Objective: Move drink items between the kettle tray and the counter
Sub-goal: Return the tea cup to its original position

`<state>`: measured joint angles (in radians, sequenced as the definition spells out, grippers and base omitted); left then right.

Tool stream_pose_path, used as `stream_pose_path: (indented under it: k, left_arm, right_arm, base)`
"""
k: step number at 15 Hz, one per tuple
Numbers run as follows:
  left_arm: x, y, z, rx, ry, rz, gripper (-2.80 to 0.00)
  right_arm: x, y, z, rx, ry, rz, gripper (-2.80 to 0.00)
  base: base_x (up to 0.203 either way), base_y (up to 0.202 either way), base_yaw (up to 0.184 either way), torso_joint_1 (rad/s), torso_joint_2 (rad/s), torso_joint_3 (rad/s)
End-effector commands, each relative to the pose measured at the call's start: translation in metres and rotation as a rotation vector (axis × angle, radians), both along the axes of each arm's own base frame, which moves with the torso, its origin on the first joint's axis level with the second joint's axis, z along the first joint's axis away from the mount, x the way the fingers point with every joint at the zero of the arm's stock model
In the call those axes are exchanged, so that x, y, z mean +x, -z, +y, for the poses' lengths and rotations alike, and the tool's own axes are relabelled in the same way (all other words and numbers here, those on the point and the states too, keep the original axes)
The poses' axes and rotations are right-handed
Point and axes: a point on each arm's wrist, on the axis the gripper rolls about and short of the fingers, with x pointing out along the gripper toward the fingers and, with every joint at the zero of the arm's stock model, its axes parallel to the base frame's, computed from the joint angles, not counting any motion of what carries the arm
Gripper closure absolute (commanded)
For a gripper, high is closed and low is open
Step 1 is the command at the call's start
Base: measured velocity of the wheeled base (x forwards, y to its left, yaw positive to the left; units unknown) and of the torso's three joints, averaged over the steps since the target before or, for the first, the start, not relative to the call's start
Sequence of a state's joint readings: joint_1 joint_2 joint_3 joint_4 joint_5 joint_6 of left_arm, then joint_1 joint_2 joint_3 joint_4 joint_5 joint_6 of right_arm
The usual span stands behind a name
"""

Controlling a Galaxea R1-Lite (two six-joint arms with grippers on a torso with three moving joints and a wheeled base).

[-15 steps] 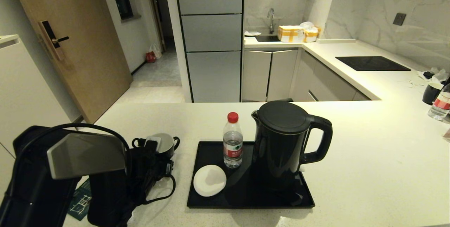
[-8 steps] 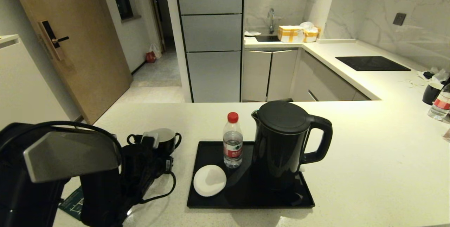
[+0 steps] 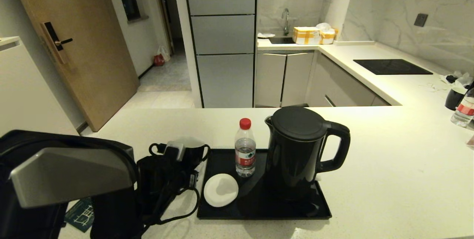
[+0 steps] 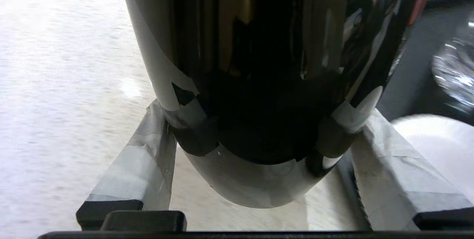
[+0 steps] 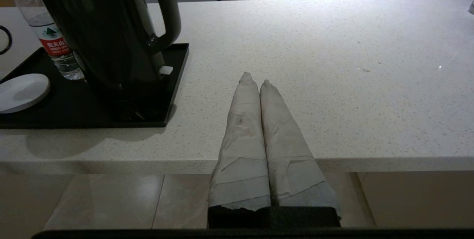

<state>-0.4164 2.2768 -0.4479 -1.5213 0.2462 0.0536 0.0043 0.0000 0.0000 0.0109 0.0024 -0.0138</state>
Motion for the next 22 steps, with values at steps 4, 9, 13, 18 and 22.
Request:
stream_pose_path:
  k: [4, 9, 13, 18, 22]
  left_arm:
    - [-0.017, 0.006, -0.024, -0.027, 0.064, 0.031, 0.00]
    - [-0.036, 0.018, -0.051, -0.001, 0.097, 0.062, 0.00]
    - [-0.043, 0.021, -0.063, -0.003, 0.112, 0.062, 0.00]
    - [-0.045, 0.020, -0.076, -0.004, 0.120, 0.038, 0.00]
    - [-0.044, 0.021, -0.077, -0.004, 0.115, 0.036, 0.00]
  right_arm:
    - [0.000, 0.000, 0.000, -0.001, -0.001, 0.003, 0.00]
    - [0.000, 0.000, 0.000, 0.000, -0.001, 0.003, 0.00]
    - [0.000, 0.000, 0.000, -0.002, -0.001, 0.003, 0.00]
    - [0.000, 0.000, 0.000, 0.000, -0.001, 0.003, 0.00]
    - [0.000, 0.000, 0.000, -0.002, -0.001, 0.003, 0.00]
  base:
    - [0.000, 0.000, 0.000, 0.000, 0.00, 0.000]
    - [0.000, 0.000, 0.000, 0.000, 0.00, 0.000]
    - [0.000, 0.000, 0.000, 0.000, 0.00, 0.000]
    - [0.000, 0.000, 0.000, 0.000, 0.00, 0.000]
    - [0.000, 0.000, 0.000, 0.000, 0.00, 0.000]
